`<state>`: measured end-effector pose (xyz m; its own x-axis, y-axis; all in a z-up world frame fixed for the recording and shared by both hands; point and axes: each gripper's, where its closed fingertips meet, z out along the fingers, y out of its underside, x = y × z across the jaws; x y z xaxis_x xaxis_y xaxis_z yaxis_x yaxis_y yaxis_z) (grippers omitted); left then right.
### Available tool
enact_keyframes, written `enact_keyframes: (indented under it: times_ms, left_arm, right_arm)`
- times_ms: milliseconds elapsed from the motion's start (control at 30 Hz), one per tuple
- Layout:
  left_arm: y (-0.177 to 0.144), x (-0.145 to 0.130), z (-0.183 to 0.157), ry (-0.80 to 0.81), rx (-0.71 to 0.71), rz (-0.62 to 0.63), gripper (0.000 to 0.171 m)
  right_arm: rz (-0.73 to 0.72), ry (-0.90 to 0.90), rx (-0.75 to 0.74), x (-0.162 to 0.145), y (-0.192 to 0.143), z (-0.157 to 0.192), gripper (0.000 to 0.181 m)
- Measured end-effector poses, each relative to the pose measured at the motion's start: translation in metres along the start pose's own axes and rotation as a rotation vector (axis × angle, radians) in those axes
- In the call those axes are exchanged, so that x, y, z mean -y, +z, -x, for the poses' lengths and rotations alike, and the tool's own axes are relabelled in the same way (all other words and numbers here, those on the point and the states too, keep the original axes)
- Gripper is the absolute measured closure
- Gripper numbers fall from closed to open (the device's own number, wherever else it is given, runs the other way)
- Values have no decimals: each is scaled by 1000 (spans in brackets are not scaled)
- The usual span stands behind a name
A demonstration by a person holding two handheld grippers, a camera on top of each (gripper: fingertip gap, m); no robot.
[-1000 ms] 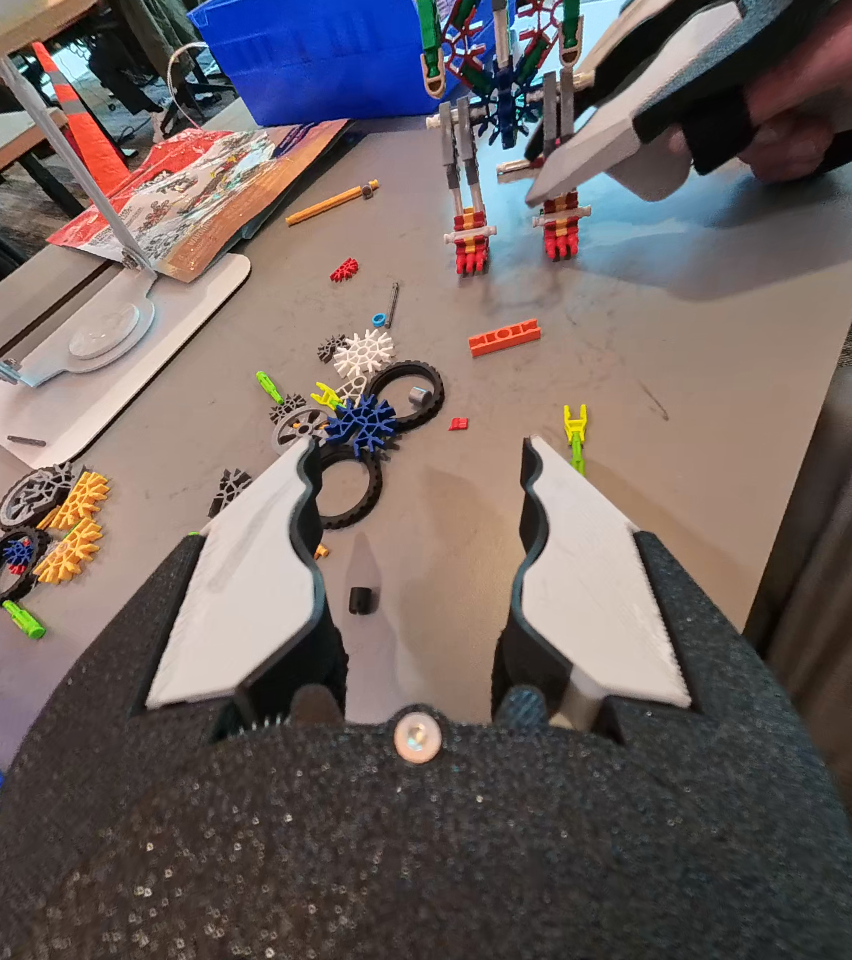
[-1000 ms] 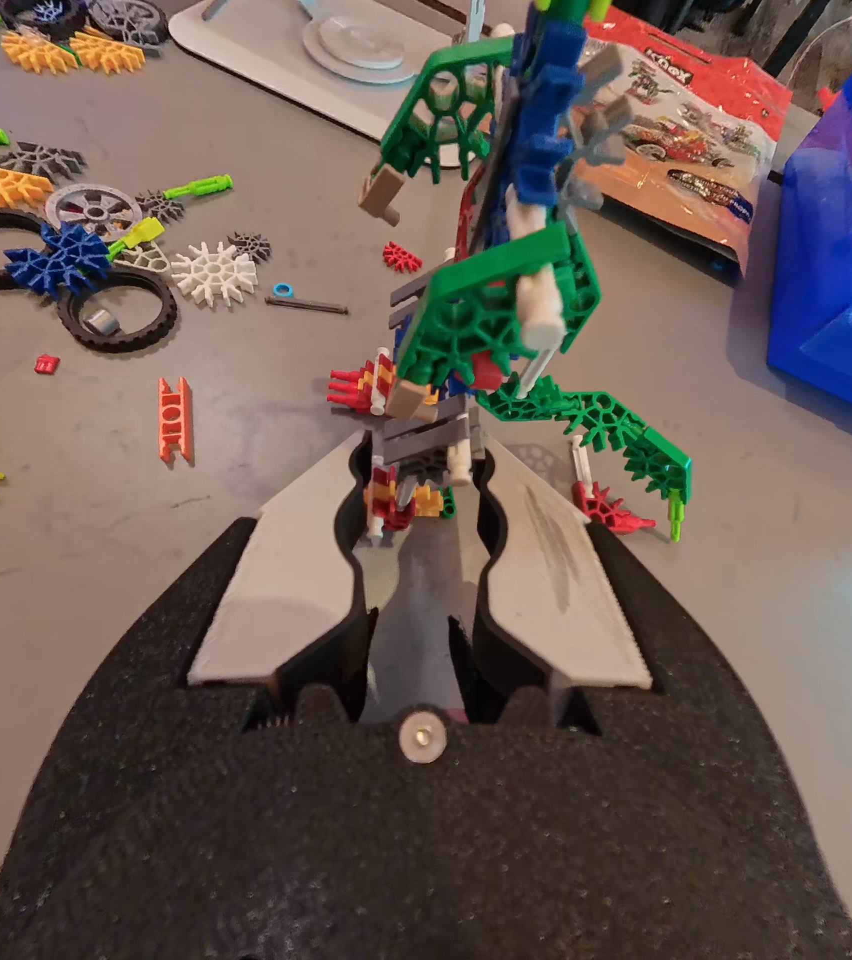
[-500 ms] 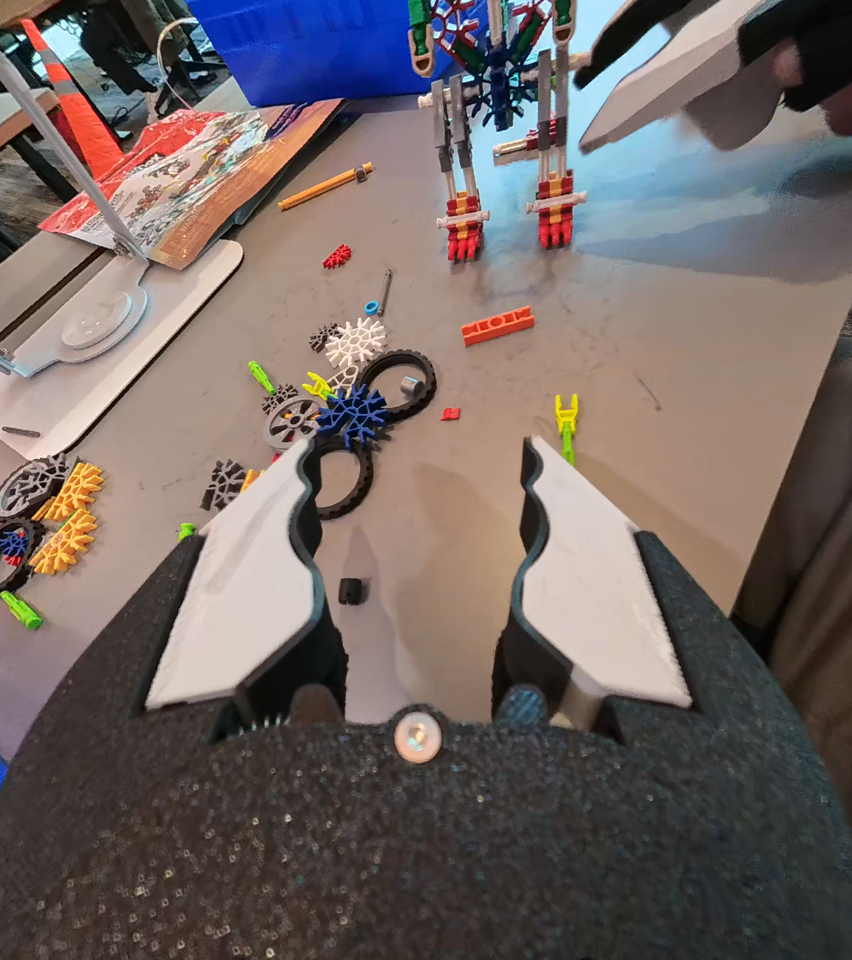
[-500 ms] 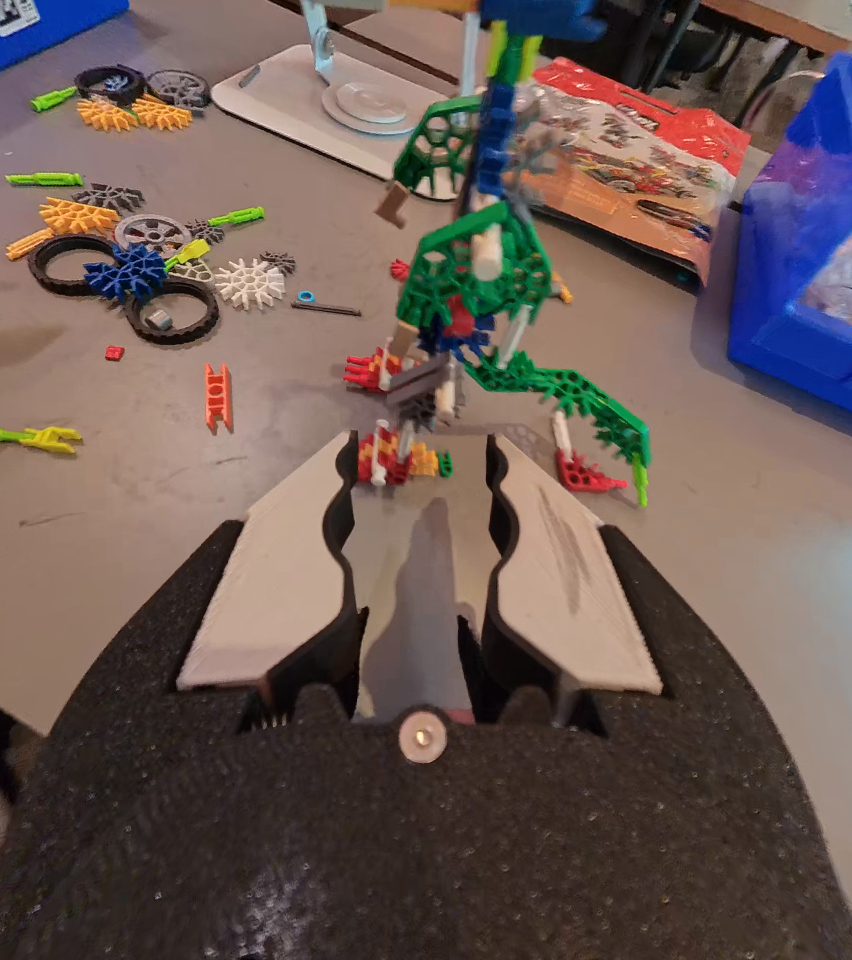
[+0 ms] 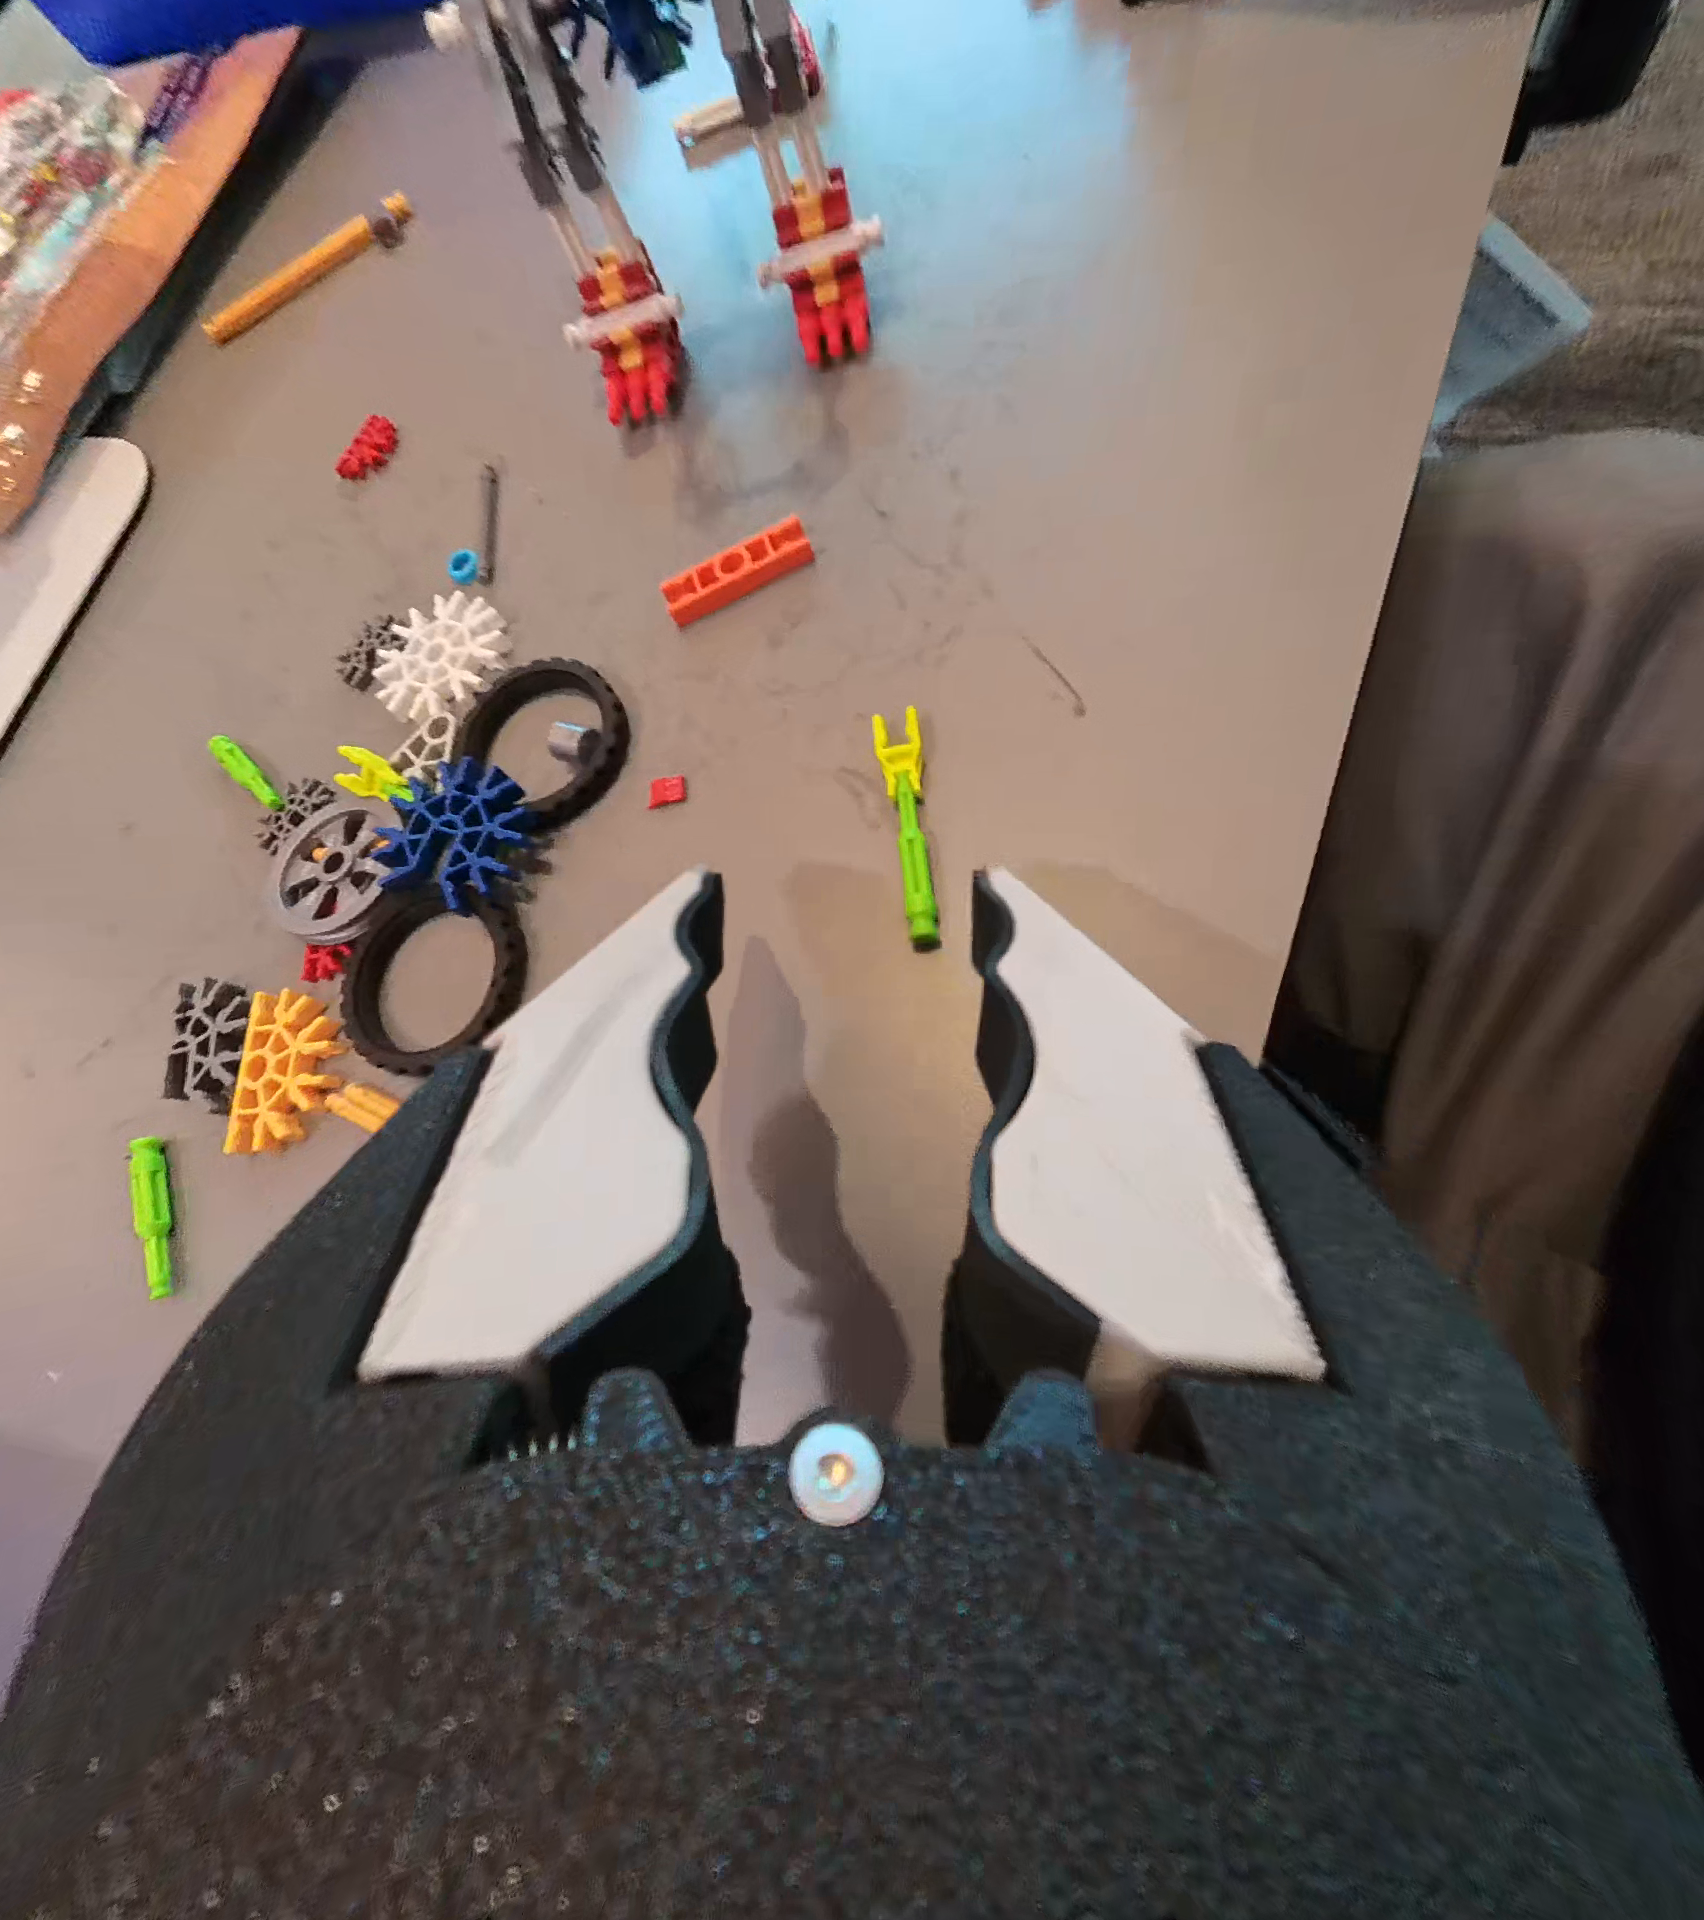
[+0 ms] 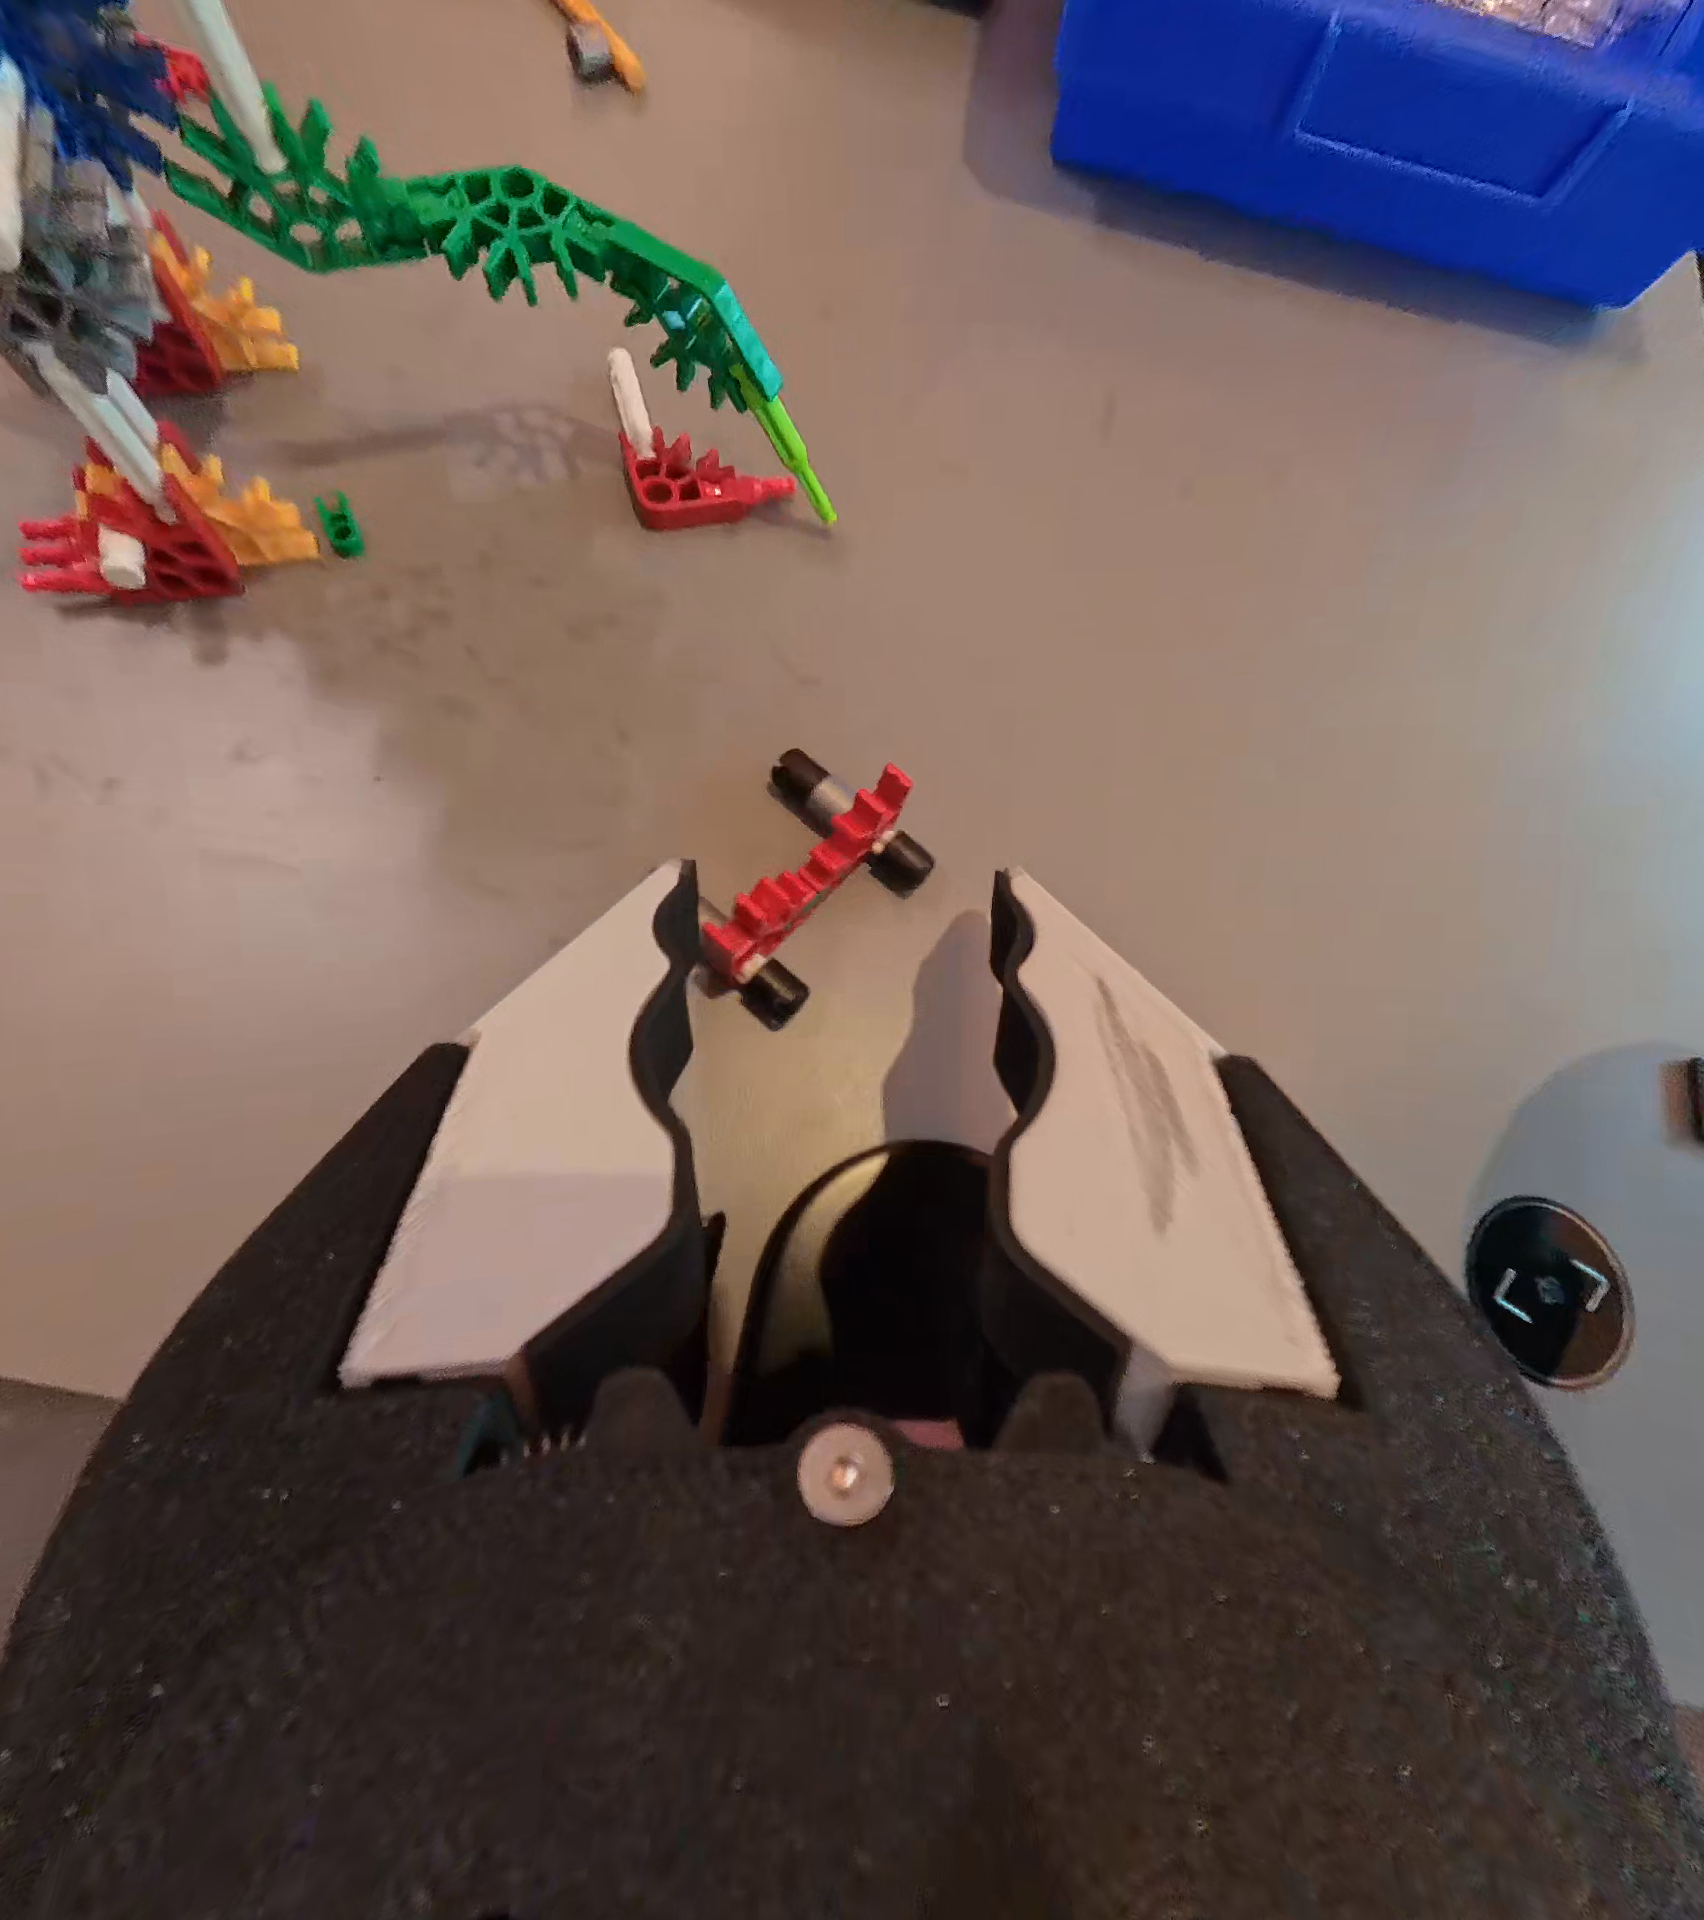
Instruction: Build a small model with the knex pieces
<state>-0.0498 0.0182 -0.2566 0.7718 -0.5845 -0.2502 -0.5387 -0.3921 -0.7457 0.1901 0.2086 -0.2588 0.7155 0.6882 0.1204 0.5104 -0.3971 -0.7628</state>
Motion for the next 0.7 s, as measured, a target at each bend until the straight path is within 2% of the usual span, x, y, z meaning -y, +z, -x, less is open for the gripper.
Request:
enact_keyframes:
  times_ms: [67, 267, 333, 533, 700]
  left_arm:
    - [3, -2, -1, 5, -3, 22, 134]
    - [11, -5, -3, 28, -8, 74, 161]
    - [14, -4, -3, 37, 1, 82, 168]
    - [16, -5, 4, 24, 22, 89, 168]
    - [14, -14, 29, -16, 106, 115, 168]
  right_arm:
    - [10, 10, 11, 0, 4, 1, 133]
    - [29, -8, 20, -4, 8, 6, 176]
    - [31, -17, 31, -4, 8, 7, 176]
    - [-9, -36, 86, 2, 2, 19, 176]
    - [-106, 7, 257, 20, -14, 48, 176]
